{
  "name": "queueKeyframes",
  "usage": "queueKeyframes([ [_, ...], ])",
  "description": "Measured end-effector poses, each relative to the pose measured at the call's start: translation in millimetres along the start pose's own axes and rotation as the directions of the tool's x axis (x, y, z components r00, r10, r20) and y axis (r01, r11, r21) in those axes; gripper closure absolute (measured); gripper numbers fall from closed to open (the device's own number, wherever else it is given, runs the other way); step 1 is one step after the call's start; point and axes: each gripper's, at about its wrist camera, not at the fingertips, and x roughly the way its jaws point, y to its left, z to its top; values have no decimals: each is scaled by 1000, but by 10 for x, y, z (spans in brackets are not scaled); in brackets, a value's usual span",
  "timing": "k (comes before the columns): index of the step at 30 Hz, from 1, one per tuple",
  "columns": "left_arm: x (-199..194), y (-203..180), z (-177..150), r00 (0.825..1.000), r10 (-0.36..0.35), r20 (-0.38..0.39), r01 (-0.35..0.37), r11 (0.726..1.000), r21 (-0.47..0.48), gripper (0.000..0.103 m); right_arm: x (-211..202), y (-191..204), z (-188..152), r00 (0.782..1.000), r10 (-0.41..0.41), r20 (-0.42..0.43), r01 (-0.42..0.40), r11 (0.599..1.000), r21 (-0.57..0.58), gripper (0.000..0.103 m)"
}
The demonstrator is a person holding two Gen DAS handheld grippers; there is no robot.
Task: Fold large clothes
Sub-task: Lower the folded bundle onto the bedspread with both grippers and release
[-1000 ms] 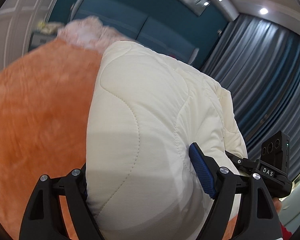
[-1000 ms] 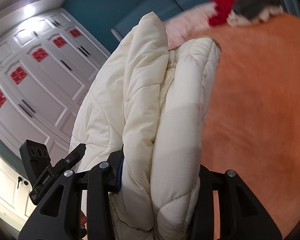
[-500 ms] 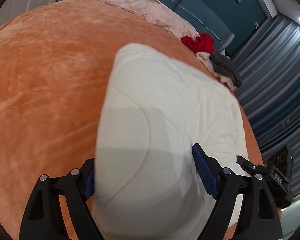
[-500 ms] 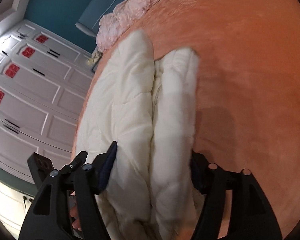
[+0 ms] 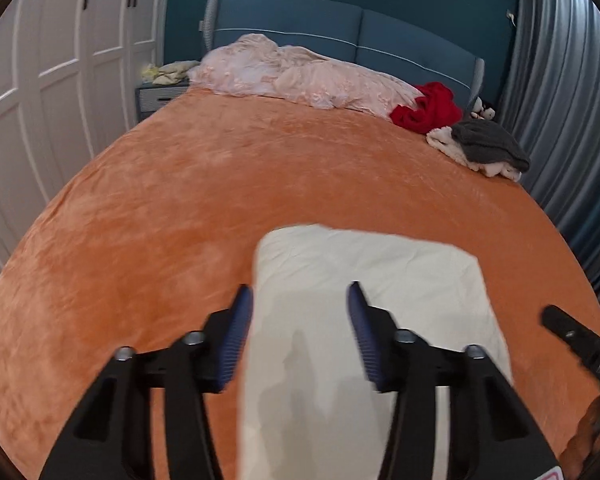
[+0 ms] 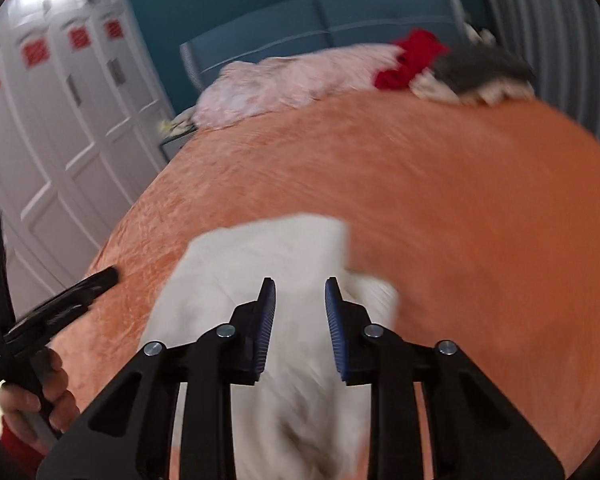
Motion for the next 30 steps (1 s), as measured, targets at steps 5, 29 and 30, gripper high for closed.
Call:
queueKeyframes([
  [5, 678, -209, -71, 995, 43, -92, -43, 999, -1, 64, 667, 177, -71, 995, -72, -67, 68, 996, -61, 78],
  [29, 1388, -389, -581, 979, 201, 27, -203, 975, 91, 63, 1311, 40, -654, 991, -133, 12, 134, 986, -99, 80],
  [30, 1391, -391, -584, 979, 203, 28, -205, 975, 91, 63, 1313, 37, -657, 991, -133, 12, 133, 986, -98, 80],
])
